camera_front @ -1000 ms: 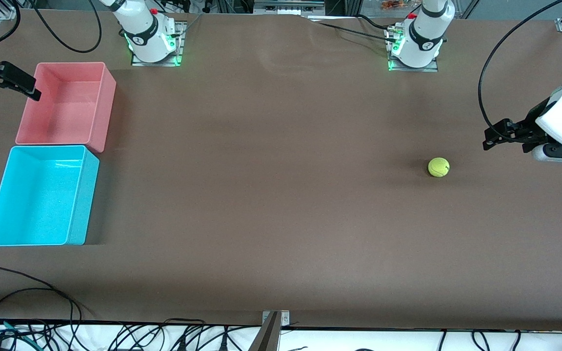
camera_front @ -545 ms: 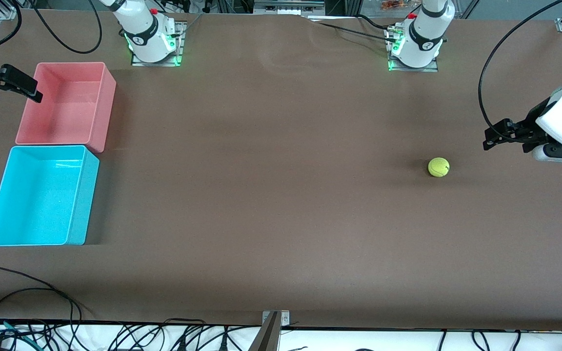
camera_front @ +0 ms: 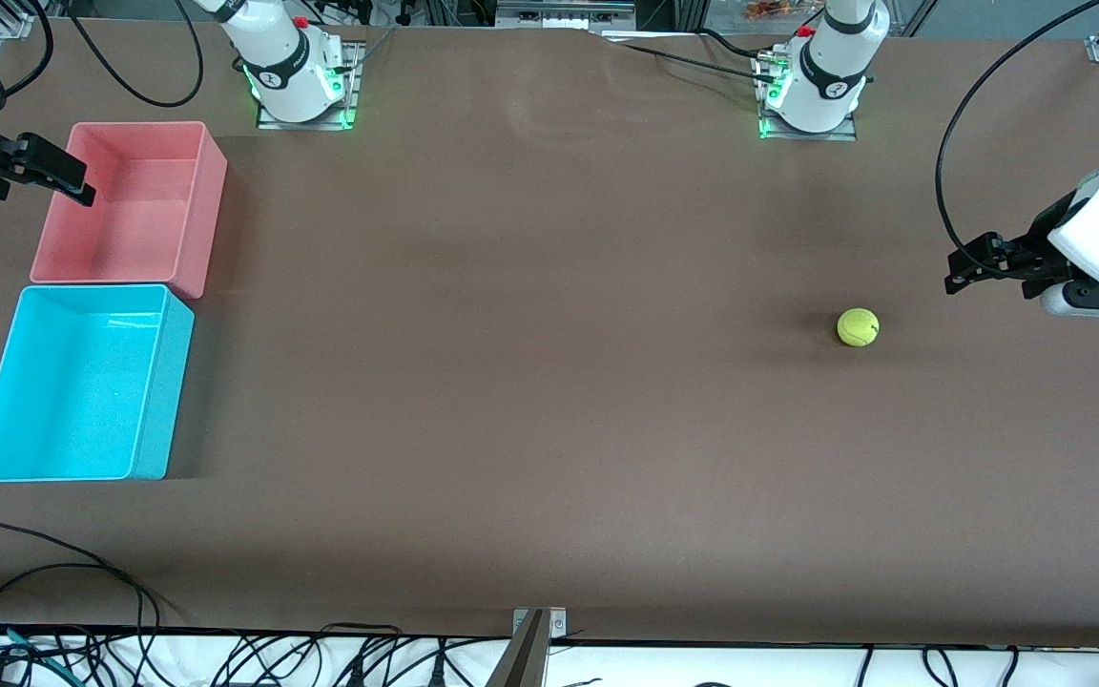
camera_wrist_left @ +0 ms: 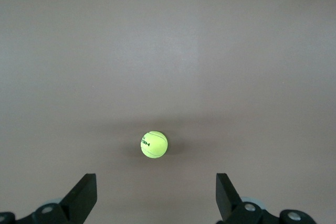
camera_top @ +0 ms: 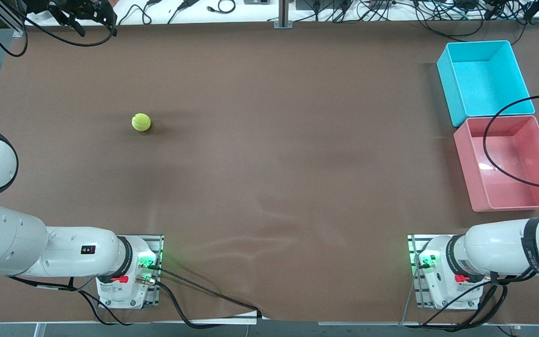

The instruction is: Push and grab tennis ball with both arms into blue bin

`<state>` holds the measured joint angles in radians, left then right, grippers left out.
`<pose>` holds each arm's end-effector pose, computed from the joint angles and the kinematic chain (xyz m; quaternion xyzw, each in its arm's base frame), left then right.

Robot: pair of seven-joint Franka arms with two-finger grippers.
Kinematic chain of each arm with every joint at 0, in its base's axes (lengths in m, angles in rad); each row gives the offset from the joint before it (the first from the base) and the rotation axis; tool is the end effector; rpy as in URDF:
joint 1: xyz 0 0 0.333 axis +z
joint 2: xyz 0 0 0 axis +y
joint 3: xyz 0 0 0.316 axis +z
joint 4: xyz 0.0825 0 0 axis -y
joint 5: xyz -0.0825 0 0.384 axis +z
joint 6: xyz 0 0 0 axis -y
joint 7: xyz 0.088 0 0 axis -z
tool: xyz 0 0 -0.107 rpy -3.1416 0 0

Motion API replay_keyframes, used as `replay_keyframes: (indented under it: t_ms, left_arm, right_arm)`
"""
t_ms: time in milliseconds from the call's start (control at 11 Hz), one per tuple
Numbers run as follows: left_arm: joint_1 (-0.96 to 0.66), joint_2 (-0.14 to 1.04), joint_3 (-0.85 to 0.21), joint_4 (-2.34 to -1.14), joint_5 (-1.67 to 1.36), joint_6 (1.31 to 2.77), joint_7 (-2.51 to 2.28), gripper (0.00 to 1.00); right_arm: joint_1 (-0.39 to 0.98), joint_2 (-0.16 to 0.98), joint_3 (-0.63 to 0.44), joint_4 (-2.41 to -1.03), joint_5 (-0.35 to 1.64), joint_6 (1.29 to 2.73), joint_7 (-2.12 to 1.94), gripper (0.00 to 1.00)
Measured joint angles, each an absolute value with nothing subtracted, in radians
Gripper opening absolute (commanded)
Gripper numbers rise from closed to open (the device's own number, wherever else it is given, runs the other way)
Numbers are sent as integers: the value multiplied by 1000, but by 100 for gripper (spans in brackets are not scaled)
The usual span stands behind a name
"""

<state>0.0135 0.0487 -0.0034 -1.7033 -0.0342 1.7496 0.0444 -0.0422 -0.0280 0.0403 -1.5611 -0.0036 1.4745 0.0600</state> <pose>0.5781 0.0028 0.5494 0.9998 -0.0141 -0.0007 0.0169 0.5358 -0.0011 0.6361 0.9991 -0.0311 -0.0292 0.0032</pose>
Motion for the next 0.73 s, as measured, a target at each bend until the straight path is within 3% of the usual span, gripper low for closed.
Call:
replay_keyframes:
  t_ms: [727]
  left_arm:
    - [13,49,-3,-1703,-34,1750,44,100]
  right_arm:
    - [-41,-16,43,-1561,-9,1485,60,100]
